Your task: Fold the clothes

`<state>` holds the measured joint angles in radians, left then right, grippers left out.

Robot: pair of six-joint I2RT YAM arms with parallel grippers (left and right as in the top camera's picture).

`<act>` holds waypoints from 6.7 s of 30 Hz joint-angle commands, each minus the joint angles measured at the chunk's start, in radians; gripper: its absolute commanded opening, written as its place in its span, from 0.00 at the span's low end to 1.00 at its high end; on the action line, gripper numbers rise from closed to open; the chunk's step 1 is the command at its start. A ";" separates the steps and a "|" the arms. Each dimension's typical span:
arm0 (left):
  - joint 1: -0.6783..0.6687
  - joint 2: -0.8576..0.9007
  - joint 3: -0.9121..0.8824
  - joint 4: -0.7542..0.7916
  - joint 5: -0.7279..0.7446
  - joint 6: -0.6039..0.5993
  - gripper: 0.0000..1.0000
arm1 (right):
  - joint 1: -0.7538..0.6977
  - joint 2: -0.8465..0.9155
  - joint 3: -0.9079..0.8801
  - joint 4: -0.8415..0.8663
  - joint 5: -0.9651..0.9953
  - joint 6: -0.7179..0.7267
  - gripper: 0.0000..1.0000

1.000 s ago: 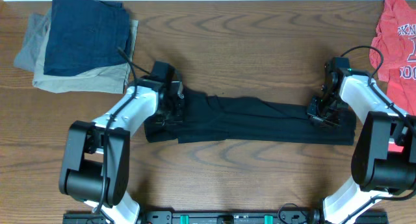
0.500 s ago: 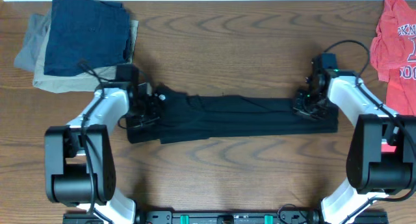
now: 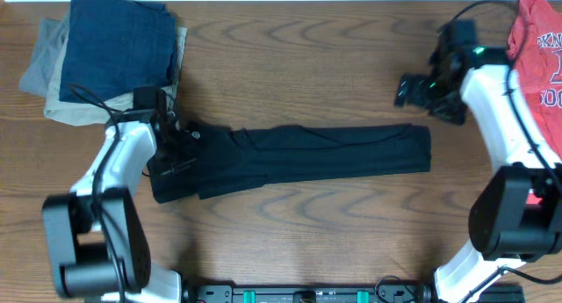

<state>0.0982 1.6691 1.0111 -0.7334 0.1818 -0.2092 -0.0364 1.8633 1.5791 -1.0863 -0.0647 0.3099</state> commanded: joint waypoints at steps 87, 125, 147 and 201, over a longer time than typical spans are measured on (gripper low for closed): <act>0.007 -0.145 0.033 -0.080 -0.033 -0.056 0.98 | 0.461 0.008 -0.201 0.166 -0.227 -0.041 0.43; 0.008 -0.145 0.033 -0.127 -0.034 -0.054 0.98 | 0.525 0.169 -0.185 0.349 -0.332 0.002 0.31; 0.238 -0.046 0.032 -0.092 0.333 0.216 0.98 | 0.199 0.125 0.249 -0.163 -0.048 -0.106 0.99; 0.090 0.149 0.293 -0.301 0.108 0.077 0.06 | 0.195 0.125 0.195 -0.170 -0.052 -0.132 0.99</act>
<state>0.1867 1.8740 1.2343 -1.0023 0.4049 -0.1020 0.1459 2.0041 1.7985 -1.2613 -0.1184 0.1928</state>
